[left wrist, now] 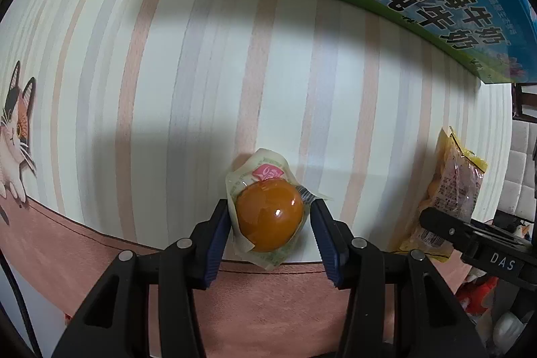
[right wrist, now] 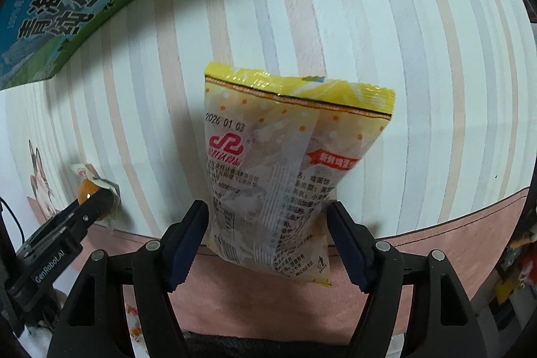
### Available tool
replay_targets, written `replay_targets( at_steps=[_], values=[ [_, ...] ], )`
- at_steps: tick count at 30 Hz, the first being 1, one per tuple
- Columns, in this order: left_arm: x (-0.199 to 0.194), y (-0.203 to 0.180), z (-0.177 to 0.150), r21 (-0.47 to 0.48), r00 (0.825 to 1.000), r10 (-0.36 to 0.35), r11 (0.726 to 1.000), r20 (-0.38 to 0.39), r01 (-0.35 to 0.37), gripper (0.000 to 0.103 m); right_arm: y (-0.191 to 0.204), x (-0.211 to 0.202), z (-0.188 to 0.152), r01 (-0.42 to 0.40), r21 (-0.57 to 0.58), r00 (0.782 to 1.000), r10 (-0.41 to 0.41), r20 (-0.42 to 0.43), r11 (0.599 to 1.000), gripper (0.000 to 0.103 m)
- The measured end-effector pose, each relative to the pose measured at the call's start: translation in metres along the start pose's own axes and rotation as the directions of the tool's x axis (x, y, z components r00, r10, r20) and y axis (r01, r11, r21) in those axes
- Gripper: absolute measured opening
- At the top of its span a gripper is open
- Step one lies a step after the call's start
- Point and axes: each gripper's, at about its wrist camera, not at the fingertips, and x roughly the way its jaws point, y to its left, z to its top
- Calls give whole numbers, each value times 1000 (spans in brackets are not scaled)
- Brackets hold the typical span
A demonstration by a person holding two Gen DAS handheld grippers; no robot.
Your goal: Organize snacks
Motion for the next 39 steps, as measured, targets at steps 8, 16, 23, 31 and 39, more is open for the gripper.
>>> replay_targets(
  at_steps=[8,16,23,31,39],
  values=[
    [1,-6,-2,-15,1000,1,1000,22,-1,40,11,-7,-11,59,-53,997,-56,48,997,67],
    [-4,2,-3,-21,1000,2,1000,23,-2,40,13,-12,-22,43,-59,997,-39,68,997,54],
    [-13,-1,-10,1,999,6,1000,32,-6,40,14,-26,-27,13,-63,997,-8,78,998,46],
    [-5,12,-10,-44,994,-101,994,-30,100,44,2,-27,-20,-62,-16,998,63,14,998,63],
    [-5,18,-14,-33,992,-114,993,-60,112,44,4,-23,-11,-57,-19,998,57,-16,998,71]
  ],
)
